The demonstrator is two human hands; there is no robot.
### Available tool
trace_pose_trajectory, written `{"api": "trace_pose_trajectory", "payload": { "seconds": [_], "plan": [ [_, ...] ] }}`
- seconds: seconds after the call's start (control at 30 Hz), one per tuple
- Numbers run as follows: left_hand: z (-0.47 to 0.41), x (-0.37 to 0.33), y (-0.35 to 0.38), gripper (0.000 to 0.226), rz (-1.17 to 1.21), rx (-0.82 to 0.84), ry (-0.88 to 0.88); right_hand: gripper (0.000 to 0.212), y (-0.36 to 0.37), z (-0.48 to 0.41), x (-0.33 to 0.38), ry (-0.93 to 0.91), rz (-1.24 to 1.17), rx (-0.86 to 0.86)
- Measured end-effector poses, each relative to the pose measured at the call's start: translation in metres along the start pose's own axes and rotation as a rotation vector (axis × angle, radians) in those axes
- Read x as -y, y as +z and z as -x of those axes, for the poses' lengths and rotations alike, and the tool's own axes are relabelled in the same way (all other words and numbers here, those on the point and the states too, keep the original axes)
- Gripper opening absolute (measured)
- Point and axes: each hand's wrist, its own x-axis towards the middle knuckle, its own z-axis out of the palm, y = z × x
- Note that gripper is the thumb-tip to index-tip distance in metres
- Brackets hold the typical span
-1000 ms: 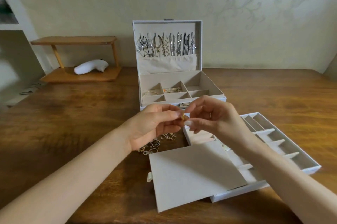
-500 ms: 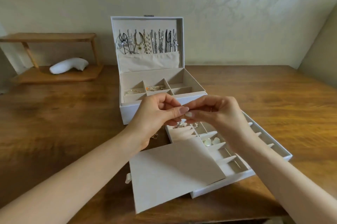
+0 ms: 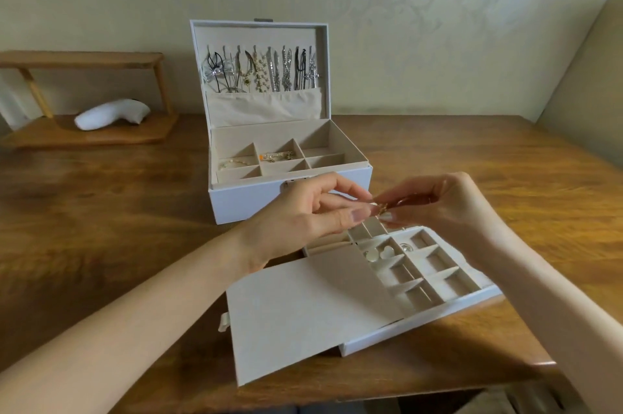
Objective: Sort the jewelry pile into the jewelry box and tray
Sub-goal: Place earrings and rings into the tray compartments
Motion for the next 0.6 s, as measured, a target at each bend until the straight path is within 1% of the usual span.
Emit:
{"api": "trace_pose_trajectory", "payload": {
  "seconds": [0.07,0.13,0.2,0.27,0.37,0.5,0.6],
  "plan": [
    [0.002,0.000,-0.007,0.028,-0.090,-0.009,0.041,0.022,-0.015,-0.004,-0.008,-0.005,0.156,-0.064],
    [0.007,0.005,-0.024,0.028,-0.188,-0.112,0.078,0.027,-0.039,-0.011,-0.019,0.022,0.292,-0.113],
    [0.015,0.016,-0.043,0.020,-0.249,-0.239,0.064,0.035,-0.058,-0.014,-0.032,0.063,0.401,-0.072],
    [0.024,0.031,-0.059,0.010,-0.300,-0.329,0.044,0.036,-0.066,-0.014,-0.043,0.101,0.495,0.005],
    [0.037,0.050,-0.073,0.013,-0.350,-0.395,0.010,0.032,-0.068,-0.013,-0.054,0.104,0.519,0.044],
    [0.050,0.063,-0.084,0.014,-0.389,-0.451,-0.023,0.034,-0.072,-0.010,-0.058,0.084,0.544,0.085],
    [0.054,0.068,-0.090,0.012,-0.542,-0.554,-0.007,0.038,-0.069,-0.008,-0.060,0.069,0.600,0.090]
  ]
}}
